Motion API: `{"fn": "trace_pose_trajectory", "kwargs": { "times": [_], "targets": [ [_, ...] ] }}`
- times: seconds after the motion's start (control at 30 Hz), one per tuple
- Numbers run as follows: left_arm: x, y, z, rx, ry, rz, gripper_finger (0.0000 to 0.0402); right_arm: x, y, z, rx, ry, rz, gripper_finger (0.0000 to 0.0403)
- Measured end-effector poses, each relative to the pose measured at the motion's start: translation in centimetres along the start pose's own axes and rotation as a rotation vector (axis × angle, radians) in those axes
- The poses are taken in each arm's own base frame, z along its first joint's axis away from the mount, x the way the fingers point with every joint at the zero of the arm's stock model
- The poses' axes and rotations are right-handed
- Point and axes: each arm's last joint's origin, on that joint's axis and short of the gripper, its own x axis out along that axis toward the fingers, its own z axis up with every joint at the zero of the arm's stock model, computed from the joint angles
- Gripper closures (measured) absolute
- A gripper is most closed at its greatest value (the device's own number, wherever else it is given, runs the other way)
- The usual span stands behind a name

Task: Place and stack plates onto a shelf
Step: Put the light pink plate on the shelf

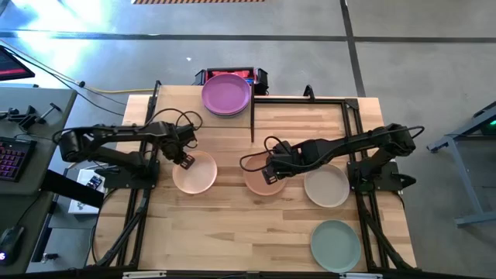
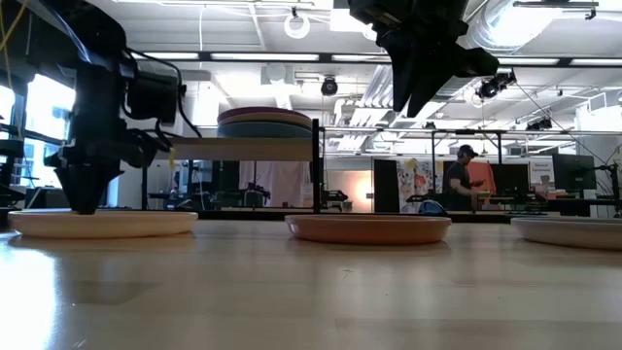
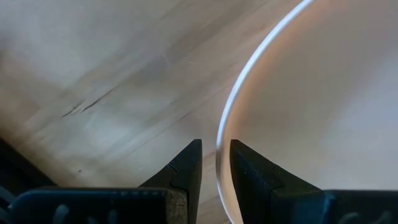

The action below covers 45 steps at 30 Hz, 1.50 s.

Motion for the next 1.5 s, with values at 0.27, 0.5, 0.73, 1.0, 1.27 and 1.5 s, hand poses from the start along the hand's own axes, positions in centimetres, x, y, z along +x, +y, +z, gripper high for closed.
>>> {"fn": "trace_pose_trajectory", "kwargs": {
  "times": [0.27,0.5,0.73,1.0,1.27,1.5],
  "targets": [
    [0.6,-0.2,0.3,0.026,0.023,0.010,0.0330,0.0,0.0,0.0,-0.008,0.000,0.000,0.0334],
    [0.7,-0.2,0.4,0.061,0.028,0.008,0.0348,0.0,0.0,0.0,-0.008,0.001,0.000,0.0334],
    [0.7,-0.3,0.4,0.078,0.035,-0.014,0.0395,0.0,0.0,0.0,-0.026,0.001,0.000,0.0334],
    [0.0,-0.7,0.6,0.110,0.033,-0.082,0.0399,0.0,0.0,0.0,-0.026,0.001,0.000,0.0334],
    [-2.1,-0.9,0.5,0.125,-0.028,-0.135,0.0400,0.0,0.0,0.1,-0.050,-0.017,-0.006,0.0334],
    [-5.5,-0.8,-0.1,0.075,-0.097,-0.190,0.0400,0.0,0.0,0.1,-0.147,-0.026,-0.012,0.0334]
  ]
}}
